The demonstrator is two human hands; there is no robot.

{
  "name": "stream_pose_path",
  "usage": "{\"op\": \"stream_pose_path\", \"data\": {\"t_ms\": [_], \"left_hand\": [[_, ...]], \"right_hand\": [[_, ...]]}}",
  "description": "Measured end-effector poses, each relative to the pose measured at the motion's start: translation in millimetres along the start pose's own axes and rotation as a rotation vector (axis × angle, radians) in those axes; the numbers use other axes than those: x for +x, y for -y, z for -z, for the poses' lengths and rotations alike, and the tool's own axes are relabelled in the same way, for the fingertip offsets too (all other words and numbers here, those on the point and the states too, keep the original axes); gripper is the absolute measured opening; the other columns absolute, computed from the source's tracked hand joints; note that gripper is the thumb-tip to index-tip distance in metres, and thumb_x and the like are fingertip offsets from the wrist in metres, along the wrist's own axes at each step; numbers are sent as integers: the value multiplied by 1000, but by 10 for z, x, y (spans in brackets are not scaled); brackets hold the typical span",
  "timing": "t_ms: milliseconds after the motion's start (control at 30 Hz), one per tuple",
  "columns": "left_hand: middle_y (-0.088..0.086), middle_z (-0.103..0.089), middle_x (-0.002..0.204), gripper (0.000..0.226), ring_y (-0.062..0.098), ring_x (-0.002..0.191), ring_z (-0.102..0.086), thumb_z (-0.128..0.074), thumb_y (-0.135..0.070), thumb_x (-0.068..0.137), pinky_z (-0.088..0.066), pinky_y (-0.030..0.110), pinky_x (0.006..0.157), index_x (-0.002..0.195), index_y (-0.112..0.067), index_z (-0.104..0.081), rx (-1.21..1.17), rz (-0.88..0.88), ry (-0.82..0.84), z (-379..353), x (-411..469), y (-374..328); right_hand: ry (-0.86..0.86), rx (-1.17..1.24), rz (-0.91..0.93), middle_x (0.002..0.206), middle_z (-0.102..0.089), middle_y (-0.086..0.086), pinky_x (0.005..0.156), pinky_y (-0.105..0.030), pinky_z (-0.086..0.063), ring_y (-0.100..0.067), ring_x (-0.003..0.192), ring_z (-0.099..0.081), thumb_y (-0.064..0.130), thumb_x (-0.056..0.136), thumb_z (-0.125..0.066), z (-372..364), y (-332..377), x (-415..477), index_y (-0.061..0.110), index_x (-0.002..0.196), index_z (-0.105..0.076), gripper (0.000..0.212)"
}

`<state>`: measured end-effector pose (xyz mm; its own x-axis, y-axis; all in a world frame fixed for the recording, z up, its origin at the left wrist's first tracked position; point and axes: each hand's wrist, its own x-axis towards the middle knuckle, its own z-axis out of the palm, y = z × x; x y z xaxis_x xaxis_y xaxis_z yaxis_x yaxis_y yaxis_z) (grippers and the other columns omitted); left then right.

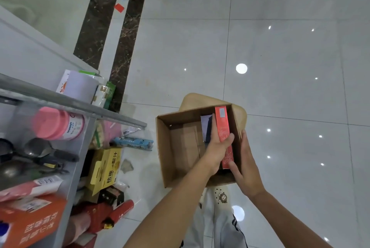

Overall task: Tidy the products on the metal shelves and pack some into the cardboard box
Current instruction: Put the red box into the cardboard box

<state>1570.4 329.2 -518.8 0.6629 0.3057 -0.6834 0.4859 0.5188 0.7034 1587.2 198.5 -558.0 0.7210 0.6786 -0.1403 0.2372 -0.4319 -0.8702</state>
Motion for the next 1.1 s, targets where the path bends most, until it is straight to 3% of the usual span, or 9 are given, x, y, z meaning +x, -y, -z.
{"op": "stream_pose_path", "data": {"t_ms": [133,333,433,500,667,733,867,1000,1100], "left_hand": [[-2,-42,149,67,18,131,-45,-45,-21,104,-42,33,104,150,-50,-6,-55,38,14,-106,26,52],[-1,-46,146,59,18,127,-50,-41,-29,104,-44,37,106,149,-51,-10,-115,57,32,-107,57,77],[-2,-44,150,68,18,133,-47,-45,-63,91,-38,43,112,150,-52,-12,-54,84,51,-79,9,33],[-5,-29,158,85,18,144,-32,-35,-86,77,-25,49,119,151,-51,-12,139,45,46,-22,-63,-23],[-4,26,159,72,18,148,21,11,-70,86,10,39,120,149,-36,19,1270,-233,-314,562,-529,53],[-1,38,151,75,21,141,33,24,-74,77,20,39,114,143,-37,30,1489,-203,-365,842,-813,61],[2,35,153,75,25,141,33,15,-73,80,17,45,115,144,-38,28,1587,-194,-463,1123,-1252,-113],[2,21,156,86,27,146,18,21,-76,79,20,42,113,151,-31,8,1550,-254,-608,1154,-1658,-266],[-1,33,152,92,24,141,30,33,-78,67,23,42,112,147,-33,22,1500,-218,-687,1203,-2016,-256]], "right_hand": [[3,21,8,164,-5,1,117,-41,-29,-14,149,-13,66,93,-34,7,-3,-7,14,155,5,90],[-5,20,-18,162,-6,9,109,-27,-33,6,143,-16,75,84,-43,12,4,1,22,155,5,101],[-1,-6,-32,160,-3,19,107,-27,-35,10,141,-16,75,81,-47,25,11,5,25,155,6,104],[5,-31,-34,159,-3,23,106,-28,-34,6,140,-18,71,80,-51,54,21,-11,24,154,8,106],[64,-201,-37,159,4,19,114,-31,-26,0,145,-7,73,81,-49,271,5,-193,28,153,12,105],[76,-390,-23,160,7,12,120,-34,-17,-1,146,1,79,82,-37,439,90,-227,25,154,11,102],[93,-737,161,161,-14,-9,120,-42,-4,-16,147,-11,75,87,-25,762,569,-65,7,154,-9,97],[124,-905,340,160,-21,-11,120,-44,-4,-22,148,-16,71,91,-19,859,1159,161,4,152,-24,91],[157,-952,445,160,-19,-9,118,-47,-12,-25,148,-19,73,92,-13,747,1490,176,6,153,-20,91]]}}
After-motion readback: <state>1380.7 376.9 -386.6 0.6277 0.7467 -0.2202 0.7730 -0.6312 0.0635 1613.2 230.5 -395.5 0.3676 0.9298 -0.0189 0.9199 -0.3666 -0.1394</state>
